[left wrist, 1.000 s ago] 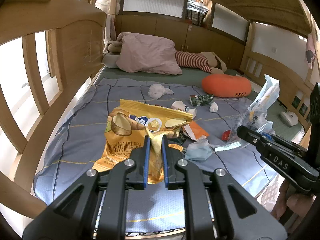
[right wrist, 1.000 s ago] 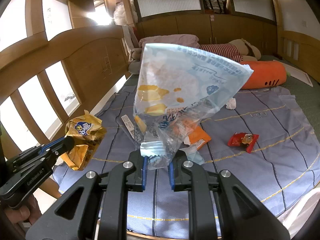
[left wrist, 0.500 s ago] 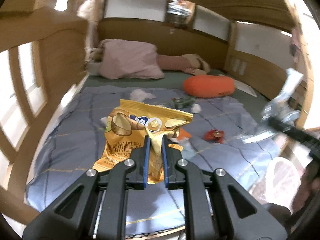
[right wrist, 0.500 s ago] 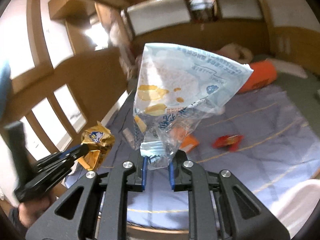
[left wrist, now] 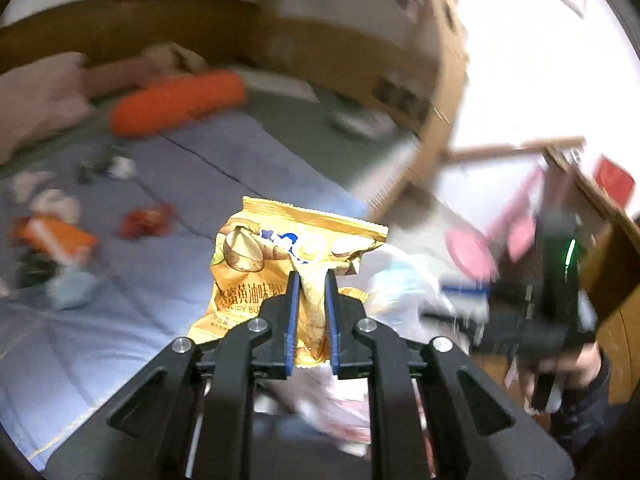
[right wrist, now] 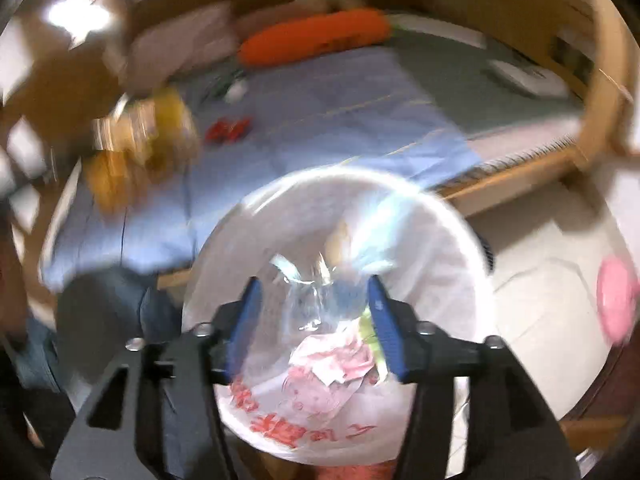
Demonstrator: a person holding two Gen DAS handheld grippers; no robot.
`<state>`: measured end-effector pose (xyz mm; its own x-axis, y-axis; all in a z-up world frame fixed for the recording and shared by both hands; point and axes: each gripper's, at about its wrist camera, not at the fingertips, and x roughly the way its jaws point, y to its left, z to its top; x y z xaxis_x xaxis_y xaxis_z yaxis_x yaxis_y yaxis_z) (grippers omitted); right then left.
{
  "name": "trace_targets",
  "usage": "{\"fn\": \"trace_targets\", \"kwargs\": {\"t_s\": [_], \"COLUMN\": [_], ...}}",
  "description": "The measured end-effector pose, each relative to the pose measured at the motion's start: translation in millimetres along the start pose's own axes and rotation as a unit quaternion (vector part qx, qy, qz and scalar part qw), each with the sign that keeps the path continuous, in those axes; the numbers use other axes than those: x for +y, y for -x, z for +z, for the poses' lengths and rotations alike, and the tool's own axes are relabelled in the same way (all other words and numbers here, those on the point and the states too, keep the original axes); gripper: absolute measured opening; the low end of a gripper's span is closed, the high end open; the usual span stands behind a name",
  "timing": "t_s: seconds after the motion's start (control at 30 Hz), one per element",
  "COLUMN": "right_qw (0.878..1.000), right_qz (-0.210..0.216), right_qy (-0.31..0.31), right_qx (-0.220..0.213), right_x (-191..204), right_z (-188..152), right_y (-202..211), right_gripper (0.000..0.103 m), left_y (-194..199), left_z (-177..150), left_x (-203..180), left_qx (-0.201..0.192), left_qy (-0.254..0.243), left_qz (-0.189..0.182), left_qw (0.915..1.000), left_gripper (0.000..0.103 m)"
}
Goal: Collect trash
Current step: 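Carry both bags to the white bin and open both tools over it, then move both tools back over the remaining trash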
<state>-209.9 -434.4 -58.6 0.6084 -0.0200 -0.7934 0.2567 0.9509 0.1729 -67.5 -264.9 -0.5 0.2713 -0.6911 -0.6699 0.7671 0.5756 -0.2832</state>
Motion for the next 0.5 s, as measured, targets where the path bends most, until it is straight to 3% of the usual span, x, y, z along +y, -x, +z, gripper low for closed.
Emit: {"fn": "trace_targets", "kwargs": {"t_s": [0.03, 0.07, 0.1, 0.2, 0.27, 0.33, 0.4, 0.43, 0.5], "right_qw": [0.999, 0.998, 0.992, 0.979, 0.975, 0.976, 0.978, 0.979, 0.981], "right_qz": [0.006, 0.01, 0.017, 0.038, 0.066, 0.067, 0.067, 0.068, 0.072], "right_qy": [-0.023, -0.036, -0.057, -0.087, -0.093, -0.085, -0.06, -0.047, 0.0], "right_qx": [-0.033, -0.058, -0.114, -0.179, -0.189, -0.187, -0.187, -0.185, -0.182], "right_x": [-11, -17, -24, -26, -17, 1, 38, 52, 105], "right_z": [5, 7, 10, 11, 11, 14, 18, 26, 35], "right_y": [18, 29, 52, 76, 74, 66, 51, 44, 28], "right_gripper": [0.071, 0.08, 0.086, 0.091, 0.091, 0.091, 0.091, 0.091, 0.091], "left_y": [-11, -25, -31, -16, 6, 34, 68, 89, 115], "left_z": [0, -1, -1, -1, 0, 0, -2, -6, -11], "left_x": [-7, -15, -19, -9, 10, 30, 59, 79, 110], "left_qx": [0.019, 0.048, 0.062, 0.03, 0.002, -0.038, -0.086, -0.109, -0.125], "left_qy": [-0.004, -0.007, -0.005, 0.002, 0.012, 0.022, 0.034, 0.044, 0.064], "left_qz": [-0.005, -0.007, 0.0, 0.029, 0.051, 0.097, 0.161, 0.202, 0.249], "left_qw": [0.9998, 0.9988, 0.9981, 0.9991, 0.9986, 0.9944, 0.9826, 0.9724, 0.9583], "left_gripper": [0.027, 0.059, 0.084, 0.087, 0.087, 0.09, 0.095, 0.096, 0.099]}}
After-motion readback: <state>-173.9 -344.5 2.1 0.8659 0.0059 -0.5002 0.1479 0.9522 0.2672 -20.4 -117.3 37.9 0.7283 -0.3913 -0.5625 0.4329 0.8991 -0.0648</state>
